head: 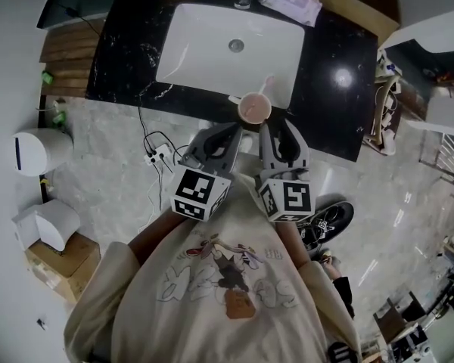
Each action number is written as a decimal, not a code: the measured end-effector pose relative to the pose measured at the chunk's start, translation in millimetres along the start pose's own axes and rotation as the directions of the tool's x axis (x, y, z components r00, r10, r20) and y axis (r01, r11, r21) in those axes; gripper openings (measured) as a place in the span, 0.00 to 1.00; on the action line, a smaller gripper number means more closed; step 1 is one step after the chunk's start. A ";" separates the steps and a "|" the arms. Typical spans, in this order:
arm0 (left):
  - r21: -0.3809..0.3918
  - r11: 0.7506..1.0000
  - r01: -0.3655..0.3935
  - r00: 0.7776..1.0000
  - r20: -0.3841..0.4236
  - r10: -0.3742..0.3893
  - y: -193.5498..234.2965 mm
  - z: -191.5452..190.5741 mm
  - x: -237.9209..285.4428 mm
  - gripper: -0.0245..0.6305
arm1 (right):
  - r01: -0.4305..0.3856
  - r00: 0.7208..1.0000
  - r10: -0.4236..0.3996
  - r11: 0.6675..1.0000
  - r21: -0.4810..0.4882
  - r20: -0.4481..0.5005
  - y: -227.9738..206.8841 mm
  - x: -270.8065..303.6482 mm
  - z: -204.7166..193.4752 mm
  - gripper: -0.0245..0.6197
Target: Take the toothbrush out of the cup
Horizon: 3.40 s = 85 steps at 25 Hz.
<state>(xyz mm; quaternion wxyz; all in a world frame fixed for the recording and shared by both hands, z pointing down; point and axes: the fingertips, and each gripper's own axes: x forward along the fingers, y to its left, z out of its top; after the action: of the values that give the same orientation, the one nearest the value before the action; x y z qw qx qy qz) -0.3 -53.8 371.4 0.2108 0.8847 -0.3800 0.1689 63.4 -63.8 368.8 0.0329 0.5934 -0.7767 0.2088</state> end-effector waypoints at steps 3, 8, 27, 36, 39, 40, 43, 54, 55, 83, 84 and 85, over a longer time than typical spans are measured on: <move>0.004 1.000 -0.001 1.000 0.008 0.001 3.8 2.9 8.1 0.04 | 0.002 1.000 -0.002 1.000 0.008 -0.026 -5.3 10.2 -6.3 0.21; -0.010 1.000 -0.014 1.000 0.004 0.014 12.4 -0.4 16.1 0.04 | -0.003 0.998 0.004 1.000 0.013 -0.058 -8.0 21.7 -13.8 0.21; -0.033 0.999 -0.030 0.998 -0.053 0.029 60.1 -16.9 45.9 0.04 | -0.031 0.969 0.033 0.999 0.011 -0.244 -29.0 88.9 -50.4 0.21; -0.056 0.998 -0.033 0.997 -0.074 0.028 68.6 -26.8 50.3 0.04 | -0.087 0.946 0.078 0.996 -0.014 -0.315 -32.1 108.0 -61.6 0.21; -0.059 0.998 -0.039 0.997 -0.075 0.034 71.7 -27.8 50.0 0.04 | -0.100 0.939 0.092 0.995 -0.006 -0.331 -33.0 112.7 -63.9 0.19; -0.059 0.997 -0.040 0.997 -0.076 0.035 72.4 -28.1 49.8 0.04 | -0.102 0.938 0.094 0.995 -0.007 -0.334 -33.5 113.8 -64.4 0.16; -0.060 0.997 -0.041 0.996 -0.077 0.036 74.0 -27.9 49.8 0.04 | -0.116 0.932 0.107 0.993 -0.006 -0.347 -33.1 116.2 -65.4 0.14; -0.059 0.997 -0.047 0.997 -0.066 0.043 74.0 -22.0 48.1 0.04 | -0.159 0.942 0.167 0.986 0.051 -0.290 -27.0 110.0 -53.6 0.10; -0.058 0.997 -0.047 0.997 -0.064 0.043 73.4 -21.4 47.7 0.04 | -0.160 0.945 0.169 0.986 0.056 -0.279 -26.7 108.1 -51.6 0.10; -0.024 1.000 0.009 1.000 0.022 -0.009 24.5 21.6 10.3 0.04 | -0.283 0.955 0.283 0.959 0.014 -0.093 2.3 42.8 15.1 0.10; -0.017 1.000 0.017 1.000 0.024 -0.017 20.9 23.8 8.7 0.04 | -0.286 0.955 0.285 0.958 0.000 -0.085 3.5 38.4 18.9 0.10; -0.010 1.000 0.026 0.999 0.027 -0.026 17.4 26.3 7.5 0.04 | -0.292 0.954 0.290 0.956 -0.016 -0.076 4.7 34.2 22.8 0.10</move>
<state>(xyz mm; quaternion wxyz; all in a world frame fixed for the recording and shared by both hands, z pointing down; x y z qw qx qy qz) -4.7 -82.3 356.6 0.2127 0.8905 -0.3722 0.1525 53.4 -102.2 356.9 0.0381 0.4643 -0.8564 0.2224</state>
